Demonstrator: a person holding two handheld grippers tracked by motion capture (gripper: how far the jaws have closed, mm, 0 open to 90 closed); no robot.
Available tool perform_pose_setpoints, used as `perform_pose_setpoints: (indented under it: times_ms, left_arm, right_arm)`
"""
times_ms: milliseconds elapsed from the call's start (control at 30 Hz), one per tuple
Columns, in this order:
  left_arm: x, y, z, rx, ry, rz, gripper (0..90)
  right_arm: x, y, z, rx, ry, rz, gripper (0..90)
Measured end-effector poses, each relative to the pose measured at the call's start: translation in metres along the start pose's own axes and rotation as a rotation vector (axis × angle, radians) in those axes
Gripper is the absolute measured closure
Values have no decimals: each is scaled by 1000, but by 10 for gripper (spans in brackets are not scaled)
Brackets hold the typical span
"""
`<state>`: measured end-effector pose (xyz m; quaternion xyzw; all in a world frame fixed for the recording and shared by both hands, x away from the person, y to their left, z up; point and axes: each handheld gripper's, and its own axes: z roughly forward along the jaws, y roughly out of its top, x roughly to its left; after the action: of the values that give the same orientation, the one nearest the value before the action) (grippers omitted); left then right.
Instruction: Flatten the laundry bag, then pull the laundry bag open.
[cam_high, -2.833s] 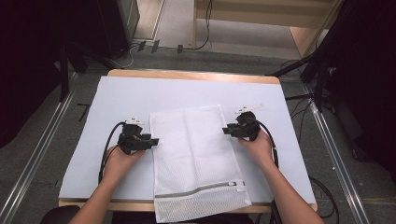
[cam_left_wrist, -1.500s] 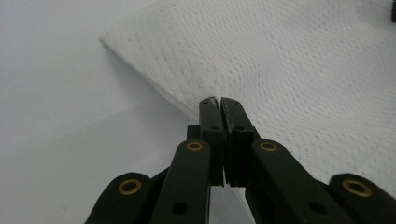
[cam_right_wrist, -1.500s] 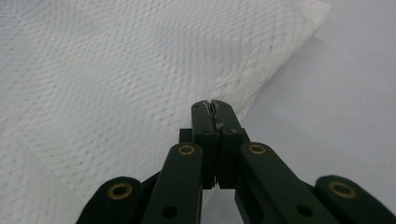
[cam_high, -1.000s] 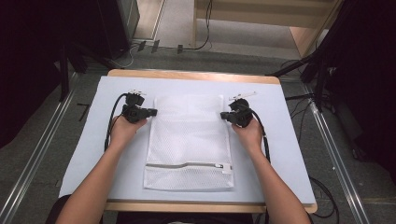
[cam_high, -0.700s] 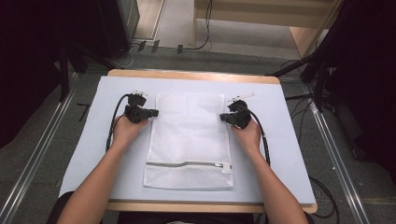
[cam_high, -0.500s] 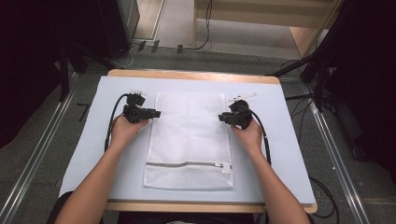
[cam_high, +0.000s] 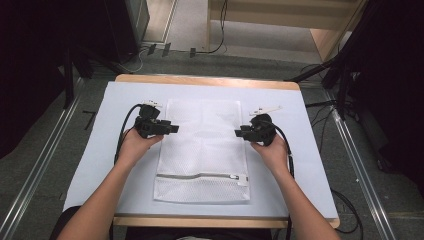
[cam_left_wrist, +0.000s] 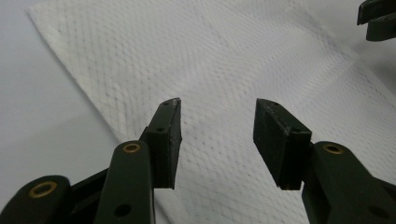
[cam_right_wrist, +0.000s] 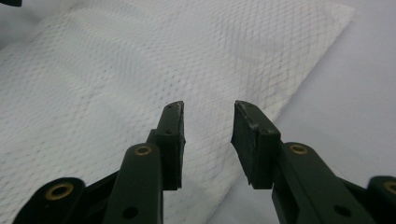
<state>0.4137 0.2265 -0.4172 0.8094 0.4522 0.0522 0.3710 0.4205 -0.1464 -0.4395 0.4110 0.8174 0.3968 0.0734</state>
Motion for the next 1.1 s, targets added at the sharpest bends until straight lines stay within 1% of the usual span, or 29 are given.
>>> perform_pose_setpoints:
  times_ms: [100, 233, 300, 367, 433, 600, 667, 767, 900, 1000, 1033, 1100]
  left_arm:
    - [-6, -2, -2, 4, -9, 11, 506]
    - [-14, -4, -5, -1, -24, 15, 495]
    - [-18, -5, -6, -1, -26, 19, 492]
    - [-22, -6, -6, 9, -32, 31, 491]
    - [-26, -8, -6, 11, -39, 35, 491]
    - [-36, -13, -7, 19, -52, 49, 488]
    - [-41, -15, -8, 22, -51, 55, 485]
    - [-48, -19, -8, 18, -63, 60, 483]
    - [-59, -23, -7, 25, -74, 79, 482]
    - [-67, -24, -5, 30, -82, 96, 482]
    - [-69, -24, -5, 29, -89, 104, 483]
    - [-75, -25, -2, 29, -97, 111, 484]
  right_arm:
    - [2, -5, -3, -5, 27, -1, 653]
    - [6, -12, -8, -1, 39, -17, 648]
    - [8, -16, -10, -2, 55, -20, 649]
    - [12, -19, -14, -5, 66, -31, 650]
    - [15, -22, -16, -7, 74, -48, 655]
    - [23, -30, -19, 8, 100, -62, 671]
    - [26, -33, -20, 11, 109, -74, 675]
    - [31, -38, -22, 24, 120, -91, 693]
    - [36, -46, -24, 32, 131, -110, 701]
    - [38, -53, -27, 36, 135, -122, 737]
    - [39, -55, -28, 39, 139, -119, 755]
    - [40, -60, -30, 45, 148, -126, 811]
